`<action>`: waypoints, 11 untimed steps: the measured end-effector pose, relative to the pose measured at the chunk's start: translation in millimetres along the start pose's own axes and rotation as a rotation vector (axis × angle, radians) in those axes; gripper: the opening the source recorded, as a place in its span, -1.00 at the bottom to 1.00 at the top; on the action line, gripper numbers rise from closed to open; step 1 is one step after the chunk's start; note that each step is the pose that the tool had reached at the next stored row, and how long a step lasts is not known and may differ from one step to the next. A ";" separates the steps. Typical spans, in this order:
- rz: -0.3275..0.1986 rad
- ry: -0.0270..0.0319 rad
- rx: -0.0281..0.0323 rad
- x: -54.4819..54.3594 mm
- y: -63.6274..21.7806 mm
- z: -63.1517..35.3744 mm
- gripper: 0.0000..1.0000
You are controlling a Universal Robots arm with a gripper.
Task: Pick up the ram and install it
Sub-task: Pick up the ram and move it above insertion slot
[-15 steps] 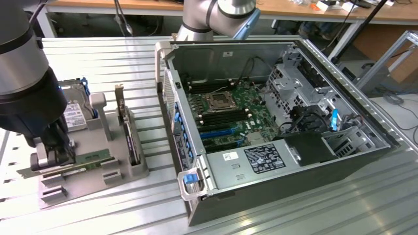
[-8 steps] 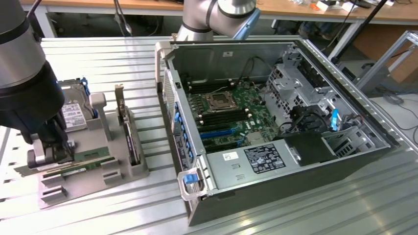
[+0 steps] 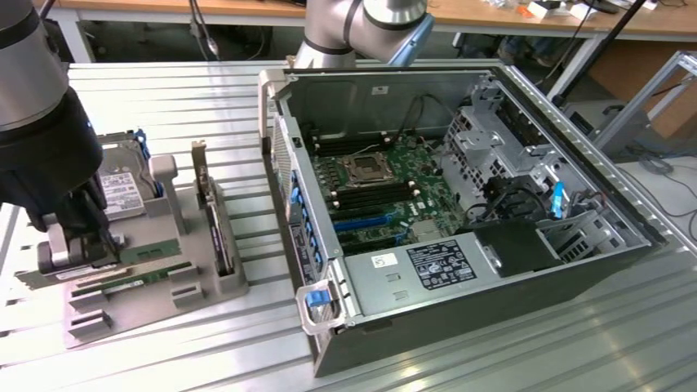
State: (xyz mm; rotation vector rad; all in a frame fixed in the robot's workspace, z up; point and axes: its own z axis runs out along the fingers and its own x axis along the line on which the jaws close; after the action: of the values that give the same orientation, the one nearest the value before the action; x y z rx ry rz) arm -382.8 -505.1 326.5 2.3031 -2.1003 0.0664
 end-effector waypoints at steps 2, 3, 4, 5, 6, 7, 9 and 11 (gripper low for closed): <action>0.000 -0.0001 0.0001 0.1 0.0 -2.6 -0.76; 0.000 0.0000 0.0000 0.2 0.0 -4.2 -0.76; 0.000 -0.0001 0.0001 0.3 0.0 -5.3 -0.76; 0.000 -0.0001 0.0001 0.3 0.0 -6.2 -0.76; 0.000 0.0000 0.0000 0.4 -0.1 -7.0 -0.76; 0.000 0.0000 0.0000 0.4 -0.1 -8.4 -0.76; 0.000 -0.0001 0.0002 0.5 -0.1 -10.6 -0.76; 0.000 0.0000 0.0001 0.6 -0.1 -12.5 -0.76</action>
State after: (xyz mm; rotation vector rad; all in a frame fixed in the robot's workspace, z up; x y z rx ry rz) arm -382.8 -505.1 339.0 2.3032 -2.1003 0.0664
